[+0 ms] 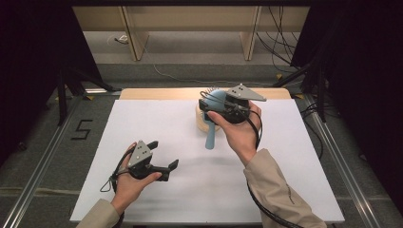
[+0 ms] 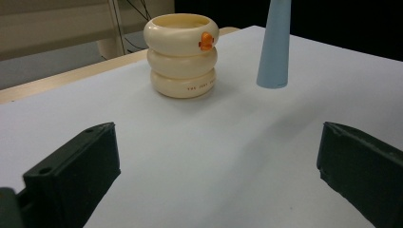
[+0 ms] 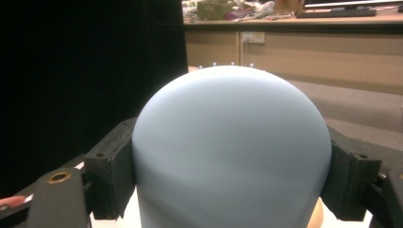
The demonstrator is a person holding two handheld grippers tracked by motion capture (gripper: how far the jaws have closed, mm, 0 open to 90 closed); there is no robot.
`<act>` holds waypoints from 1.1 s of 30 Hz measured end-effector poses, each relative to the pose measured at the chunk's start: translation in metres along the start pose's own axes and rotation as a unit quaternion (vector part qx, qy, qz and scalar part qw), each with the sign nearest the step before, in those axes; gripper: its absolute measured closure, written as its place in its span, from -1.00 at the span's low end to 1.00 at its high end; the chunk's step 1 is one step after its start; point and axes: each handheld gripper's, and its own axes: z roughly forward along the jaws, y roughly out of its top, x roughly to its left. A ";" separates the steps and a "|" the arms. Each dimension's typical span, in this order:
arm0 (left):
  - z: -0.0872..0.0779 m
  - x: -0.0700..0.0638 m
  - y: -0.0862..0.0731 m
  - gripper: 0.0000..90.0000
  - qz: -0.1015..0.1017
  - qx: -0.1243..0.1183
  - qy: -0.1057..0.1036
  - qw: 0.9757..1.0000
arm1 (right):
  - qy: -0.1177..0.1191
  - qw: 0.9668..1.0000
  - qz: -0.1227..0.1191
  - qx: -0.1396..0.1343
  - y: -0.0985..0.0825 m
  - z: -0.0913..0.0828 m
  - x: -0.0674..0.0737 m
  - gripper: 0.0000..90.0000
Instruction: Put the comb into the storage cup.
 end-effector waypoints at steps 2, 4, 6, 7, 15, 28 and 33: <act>-0.002 0.001 -0.001 -1.00 0.002 -0.002 0.003 1.000 | -0.002 1.000 0.001 -0.004 0.001 -0.001 -0.002 -0.54; -0.005 0.003 -0.001 -0.99 0.000 -0.003 0.005 1.000 | -0.005 1.000 0.002 -0.006 0.002 -0.002 -0.004 -0.54; -0.007 0.005 -0.003 -0.99 0.000 -0.002 0.009 1.000 | -0.009 1.000 0.001 -0.008 0.004 -0.002 -0.006 -0.54; -0.008 0.006 -0.003 -0.99 0.000 -0.001 0.010 1.000 | -0.010 1.000 0.000 -0.009 0.004 -0.002 -0.007 -0.54; -0.016 0.009 -0.007 -0.99 -0.004 -0.003 0.016 1.000 | -0.019 1.000 0.003 -0.016 0.009 -0.002 -0.013 -0.54; -0.019 0.012 -0.011 -0.98 -0.005 -0.002 0.021 1.000 | -0.029 0.999 0.007 -0.021 0.013 0.002 -0.019 -0.54; -0.018 0.012 -0.012 -0.97 -0.006 -0.001 0.021 1.000 | -0.029 0.999 0.005 -0.024 0.015 0.004 -0.020 -0.54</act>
